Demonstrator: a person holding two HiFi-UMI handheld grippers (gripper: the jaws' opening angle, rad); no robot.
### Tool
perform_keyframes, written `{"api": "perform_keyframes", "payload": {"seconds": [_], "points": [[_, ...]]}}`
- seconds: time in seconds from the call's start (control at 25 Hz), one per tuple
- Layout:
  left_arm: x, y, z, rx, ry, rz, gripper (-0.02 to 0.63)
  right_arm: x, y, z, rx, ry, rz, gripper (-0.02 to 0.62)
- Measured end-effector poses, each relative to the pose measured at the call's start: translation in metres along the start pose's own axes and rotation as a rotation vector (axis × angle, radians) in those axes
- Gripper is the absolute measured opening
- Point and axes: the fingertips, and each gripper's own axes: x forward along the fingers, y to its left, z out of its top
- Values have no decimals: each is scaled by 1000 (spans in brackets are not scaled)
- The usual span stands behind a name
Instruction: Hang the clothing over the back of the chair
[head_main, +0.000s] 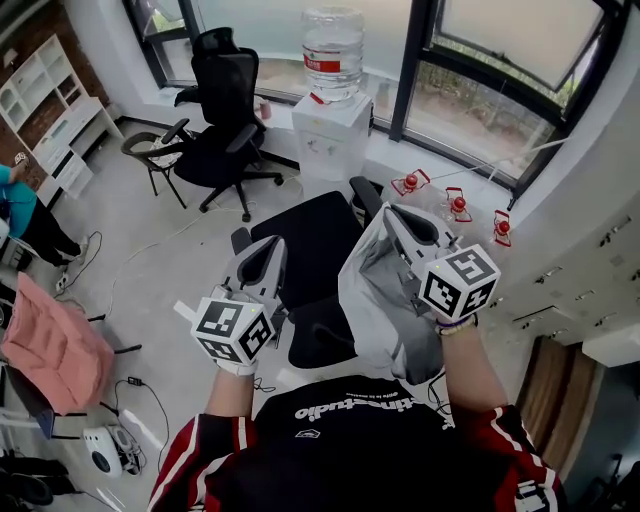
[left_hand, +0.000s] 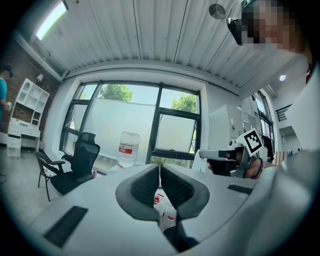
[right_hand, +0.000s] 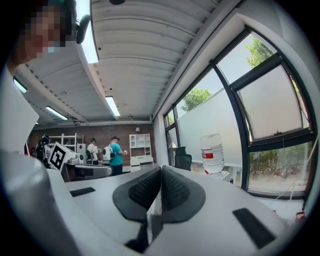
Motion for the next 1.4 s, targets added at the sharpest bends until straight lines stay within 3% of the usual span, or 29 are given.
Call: {"api": "perform_keyframes", "payload": {"seconds": [0.48,1.12,1.4], "points": [[-2,-5,5,23,-34,35,26,-52,-4,-20,22,-66,-137,19],[0,-24,-5,29,-13,19,26,-63,-2,-35,-11,-53,-138,25],[-1,-30,-5,29,-7,11,26,-68,2,-33,-13,-52,-124,95]]}}
